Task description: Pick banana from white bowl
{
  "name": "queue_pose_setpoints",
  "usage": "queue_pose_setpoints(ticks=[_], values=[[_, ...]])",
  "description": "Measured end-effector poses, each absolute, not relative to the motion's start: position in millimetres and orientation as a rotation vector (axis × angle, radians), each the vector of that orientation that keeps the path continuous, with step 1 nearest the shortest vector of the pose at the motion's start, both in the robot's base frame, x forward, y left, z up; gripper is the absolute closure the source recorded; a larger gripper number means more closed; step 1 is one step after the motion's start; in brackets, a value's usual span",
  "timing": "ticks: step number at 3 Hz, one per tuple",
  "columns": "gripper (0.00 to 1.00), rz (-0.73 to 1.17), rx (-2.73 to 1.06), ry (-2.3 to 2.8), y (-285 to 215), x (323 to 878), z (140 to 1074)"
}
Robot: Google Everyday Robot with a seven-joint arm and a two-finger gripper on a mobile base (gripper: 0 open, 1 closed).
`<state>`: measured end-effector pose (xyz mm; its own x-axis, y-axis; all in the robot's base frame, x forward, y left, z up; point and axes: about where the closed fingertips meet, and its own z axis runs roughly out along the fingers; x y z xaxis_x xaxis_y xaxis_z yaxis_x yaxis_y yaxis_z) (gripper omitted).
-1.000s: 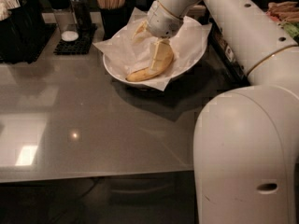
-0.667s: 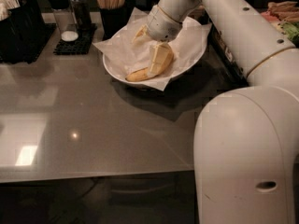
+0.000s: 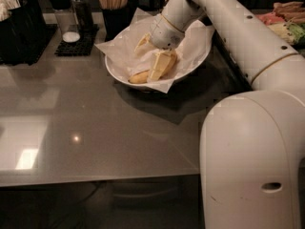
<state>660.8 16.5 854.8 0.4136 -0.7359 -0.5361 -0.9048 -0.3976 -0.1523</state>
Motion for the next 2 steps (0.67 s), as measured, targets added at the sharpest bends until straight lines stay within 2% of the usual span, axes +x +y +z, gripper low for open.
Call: queue_pose_setpoints(ticks=[2], values=[[0.31,0.575,-2.244,1.405,18.7,660.0,848.1]])
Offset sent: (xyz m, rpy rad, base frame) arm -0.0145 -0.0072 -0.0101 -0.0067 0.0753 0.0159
